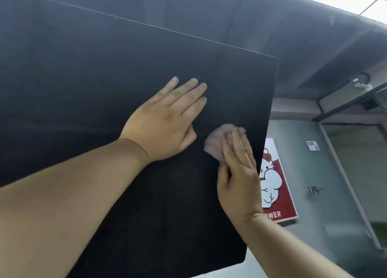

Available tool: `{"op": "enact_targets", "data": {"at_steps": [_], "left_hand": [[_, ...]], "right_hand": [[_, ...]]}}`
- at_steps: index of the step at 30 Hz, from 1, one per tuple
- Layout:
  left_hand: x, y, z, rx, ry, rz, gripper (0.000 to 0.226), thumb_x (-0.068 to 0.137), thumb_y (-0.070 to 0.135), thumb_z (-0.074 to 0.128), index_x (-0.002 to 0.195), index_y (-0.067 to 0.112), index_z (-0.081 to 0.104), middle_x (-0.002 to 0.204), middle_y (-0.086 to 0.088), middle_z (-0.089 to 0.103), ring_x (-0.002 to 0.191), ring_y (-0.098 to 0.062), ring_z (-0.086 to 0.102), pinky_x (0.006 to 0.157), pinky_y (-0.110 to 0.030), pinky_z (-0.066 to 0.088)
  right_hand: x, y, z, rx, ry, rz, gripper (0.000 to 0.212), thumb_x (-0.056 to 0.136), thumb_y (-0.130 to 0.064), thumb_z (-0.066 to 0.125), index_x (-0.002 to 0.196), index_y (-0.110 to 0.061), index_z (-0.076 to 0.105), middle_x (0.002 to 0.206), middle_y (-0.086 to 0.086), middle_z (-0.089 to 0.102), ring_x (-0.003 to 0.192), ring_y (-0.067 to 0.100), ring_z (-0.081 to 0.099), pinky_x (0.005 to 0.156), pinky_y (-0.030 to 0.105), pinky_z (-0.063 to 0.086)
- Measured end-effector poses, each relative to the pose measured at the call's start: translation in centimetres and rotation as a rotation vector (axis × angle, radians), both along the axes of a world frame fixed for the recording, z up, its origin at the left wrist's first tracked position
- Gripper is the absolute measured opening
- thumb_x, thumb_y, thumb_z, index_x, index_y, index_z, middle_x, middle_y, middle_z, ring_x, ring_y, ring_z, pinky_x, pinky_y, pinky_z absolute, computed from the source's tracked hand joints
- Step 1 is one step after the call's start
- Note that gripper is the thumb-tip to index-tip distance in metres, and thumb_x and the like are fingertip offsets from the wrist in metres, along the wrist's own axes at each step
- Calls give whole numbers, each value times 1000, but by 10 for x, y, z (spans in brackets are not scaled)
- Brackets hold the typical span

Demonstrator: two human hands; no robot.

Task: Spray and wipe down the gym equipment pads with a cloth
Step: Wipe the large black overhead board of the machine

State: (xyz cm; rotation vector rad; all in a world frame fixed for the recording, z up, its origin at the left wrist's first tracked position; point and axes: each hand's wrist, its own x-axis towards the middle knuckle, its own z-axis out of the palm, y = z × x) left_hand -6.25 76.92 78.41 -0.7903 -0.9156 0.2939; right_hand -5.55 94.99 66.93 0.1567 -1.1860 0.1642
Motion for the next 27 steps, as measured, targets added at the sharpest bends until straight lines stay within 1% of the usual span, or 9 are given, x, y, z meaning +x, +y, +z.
{"op": "enact_targets", "data": {"at_steps": [4, 7, 9, 12, 14, 16, 20, 25, 27], "left_hand": [[2, -20, -5, -65, -36, 26, 50, 87, 22, 45, 132, 5, 58, 149, -13, 46, 140, -28, 39, 120, -49, 20], [3, -53, 0, 3, 41, 50, 56, 86, 23, 47, 139, 9, 52, 154, -11, 40, 143, -28, 34, 120, -52, 16], [0, -74, 8, 65, 49, 25, 59, 86, 24, 46, 142, 9, 49, 156, -11, 35, 144, -29, 31, 120, -53, 16], [-8, -87, 11, 113, 2, 29, 62, 89, 31, 41, 145, 7, 44, 157, -14, 31, 145, -31, 30, 120, -53, 16], [-11, -86, 9, 125, 1, 43, 64, 88, 34, 40, 146, 6, 42, 158, -15, 30, 146, -31, 28, 120, -53, 16], [-11, -84, 8, 125, 6, 43, 64, 88, 34, 40, 146, 6, 42, 157, -15, 31, 145, -32, 28, 120, -52, 16], [-10, -86, 8, 124, -8, 26, 63, 88, 31, 43, 145, 6, 43, 156, -16, 33, 145, -32, 30, 120, -52, 19], [-14, -85, 8, 121, 10, 7, 63, 88, 32, 44, 146, 6, 43, 156, -14, 33, 145, -31, 29, 121, -50, 18], [-15, -84, 10, 116, 23, -15, 62, 88, 32, 44, 145, 7, 45, 156, -14, 35, 145, -30, 30, 121, -49, 18]], "right_hand": [[40, 17, 15, 59, -35, -1, 60, 82, 17, 51, 136, -8, 54, 145, -4, 41, 140, 27, 39, 118, 18, 22], [87, 29, 91, -154, 147, 125, 39, 87, -4, 39, 107, -13, 70, 128, -2, 60, 119, 19, 55, 113, 31, 35], [96, 21, 123, -251, 168, 203, 27, 92, -14, 36, 87, -26, 60, 112, -6, 61, 102, 3, 48, 107, 21, 37], [71, -8, 115, -340, 112, 216, 46, 87, 0, 40, 118, -23, 65, 145, -6, 51, 131, 8, 42, 116, 23, 26], [45, -31, 83, -285, 91, 207, 64, 88, 9, 44, 144, -22, 48, 155, -8, 37, 145, 10, 26, 114, 6, 8], [20, -51, 45, -130, 50, 122, 67, 86, 12, 51, 147, -15, 43, 155, -10, 30, 146, 13, 23, 111, 2, 3], [18, -43, 14, 122, -77, 7, 56, 85, 10, 51, 138, -8, 54, 149, -8, 37, 141, 18, 35, 115, 10, 16], [49, 5, 79, -415, 199, 217, 38, 92, -1, 40, 115, -9, 69, 135, 7, 55, 126, 22, 46, 104, 17, 28], [32, -12, 77, -483, 136, 194, 50, 92, 4, 41, 140, -6, 52, 153, 8, 38, 140, 23, 33, 110, 15, 17]]}}
